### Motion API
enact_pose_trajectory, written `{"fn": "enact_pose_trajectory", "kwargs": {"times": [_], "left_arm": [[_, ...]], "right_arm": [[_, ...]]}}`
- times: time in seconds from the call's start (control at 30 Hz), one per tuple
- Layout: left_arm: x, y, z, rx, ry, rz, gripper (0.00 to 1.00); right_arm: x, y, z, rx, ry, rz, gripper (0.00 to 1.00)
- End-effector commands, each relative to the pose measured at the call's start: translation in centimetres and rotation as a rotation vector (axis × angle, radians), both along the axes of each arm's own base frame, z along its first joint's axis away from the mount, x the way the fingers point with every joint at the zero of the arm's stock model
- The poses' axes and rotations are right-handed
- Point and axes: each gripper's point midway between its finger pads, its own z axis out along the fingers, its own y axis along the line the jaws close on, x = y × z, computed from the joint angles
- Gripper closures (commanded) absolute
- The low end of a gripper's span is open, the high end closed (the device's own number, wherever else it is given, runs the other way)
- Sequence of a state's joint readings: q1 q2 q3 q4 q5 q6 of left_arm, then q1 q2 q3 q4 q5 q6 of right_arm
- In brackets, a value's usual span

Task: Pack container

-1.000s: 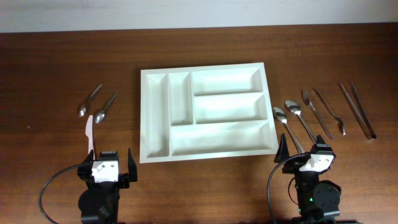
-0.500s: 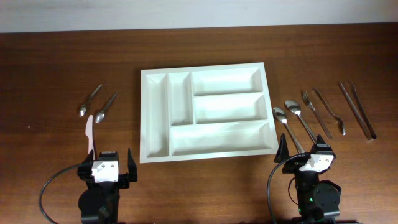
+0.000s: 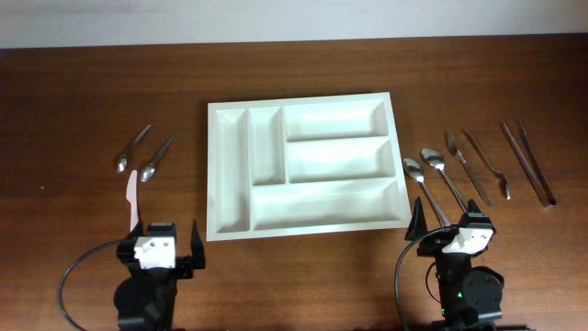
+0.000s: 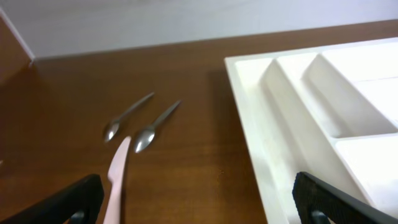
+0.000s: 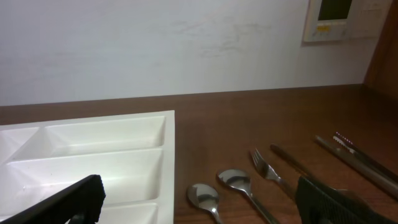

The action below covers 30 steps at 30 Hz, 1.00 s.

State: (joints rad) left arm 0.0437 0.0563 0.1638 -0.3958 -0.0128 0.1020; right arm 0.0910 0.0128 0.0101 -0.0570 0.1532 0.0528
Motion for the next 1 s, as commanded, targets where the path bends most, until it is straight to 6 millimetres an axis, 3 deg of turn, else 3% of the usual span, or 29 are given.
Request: {"fn": "enact_pose_trajectory", "kwargs": {"times": [0.0,0.07,0.1,0.3,0.47,0.63,0.97], "left_arm": [[0.3,0.9,3.6,-0.059,0.001,0.068,0.01],[1.0,0.9,5.2,-0.061,0.048,0.070,0.01],[2.2,1.0,6.9,-0.047,0.118,0.067,0.01],[7.5,1.3,11.4,0.061,0.420,0.017,0.01],[13.1,2.0,12.9,0.076,0.548,0.027,0.01],[16.8,2.8,9.9,0.121,0.645,0.035,0.01],[18.0,3.6,2.8,0.291,0.860,-0.110,0.02]], "right_arm": [[0.0,-0.4,-0.2,0.003,0.005,-0.020,0.01],[0.0,-0.4,-0.2,0.003,0.005,-0.020,0.01],[0.0,-0.4,-0.2,0.003,0.005,-0.020,0.01],[0.0,-0.4,-0.2,0.003,0.005,-0.020,0.01],[0.0,-0.4,-0.2,0.003,0.005,-0.020,0.01],[0.0,-0.4,-0.2,0.003,0.005,-0.020,0.01],[0.0,-0.4,-0.2,0.003,0.005,-0.020,0.01]]}}
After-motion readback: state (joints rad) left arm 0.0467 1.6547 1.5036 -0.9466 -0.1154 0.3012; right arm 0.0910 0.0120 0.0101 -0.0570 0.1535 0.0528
